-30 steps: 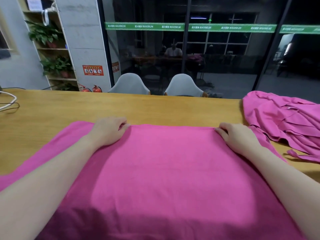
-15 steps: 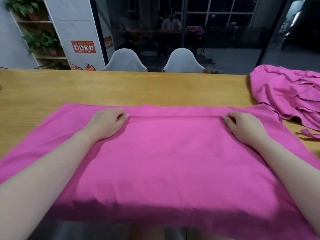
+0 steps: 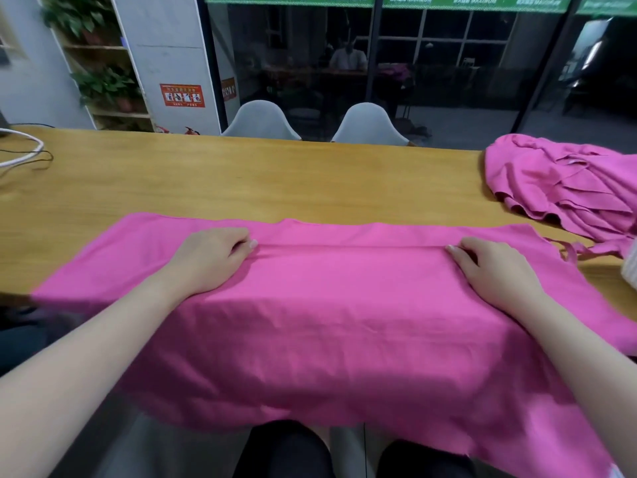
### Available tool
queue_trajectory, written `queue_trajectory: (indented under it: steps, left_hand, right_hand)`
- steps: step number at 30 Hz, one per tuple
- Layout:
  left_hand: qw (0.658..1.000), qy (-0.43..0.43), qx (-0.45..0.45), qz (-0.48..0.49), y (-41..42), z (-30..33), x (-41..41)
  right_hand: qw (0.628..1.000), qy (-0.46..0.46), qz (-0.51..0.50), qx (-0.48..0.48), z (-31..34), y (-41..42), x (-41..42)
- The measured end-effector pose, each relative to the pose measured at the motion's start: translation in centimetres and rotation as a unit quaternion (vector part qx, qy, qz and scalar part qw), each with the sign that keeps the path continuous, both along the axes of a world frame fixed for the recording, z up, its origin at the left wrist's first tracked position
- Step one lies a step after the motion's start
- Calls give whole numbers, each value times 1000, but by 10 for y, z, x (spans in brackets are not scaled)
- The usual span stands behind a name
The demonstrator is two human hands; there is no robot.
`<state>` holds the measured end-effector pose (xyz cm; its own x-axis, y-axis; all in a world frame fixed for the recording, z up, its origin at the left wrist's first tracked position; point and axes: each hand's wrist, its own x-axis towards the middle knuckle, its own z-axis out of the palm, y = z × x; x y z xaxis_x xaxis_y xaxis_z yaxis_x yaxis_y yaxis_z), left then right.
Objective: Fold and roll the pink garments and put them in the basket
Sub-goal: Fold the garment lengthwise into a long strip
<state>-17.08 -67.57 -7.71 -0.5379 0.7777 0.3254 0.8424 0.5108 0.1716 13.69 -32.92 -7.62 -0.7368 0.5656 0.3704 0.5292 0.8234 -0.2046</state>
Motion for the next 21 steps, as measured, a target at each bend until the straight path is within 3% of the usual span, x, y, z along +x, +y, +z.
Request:
queue_trajectory:
  steps: [9,15,21]
  left_hand:
    - [1000,3,19,12,-21,10,32]
    - [992,77,91,42,-23,50,24]
    - [993,84,61,60,4,54,-8]
  right_hand:
    - [999,18,28,-12,4,-26,26]
    - [993,94,72,-21,47,-16,15]
    - [996,21,74,-42,58,9,-24]
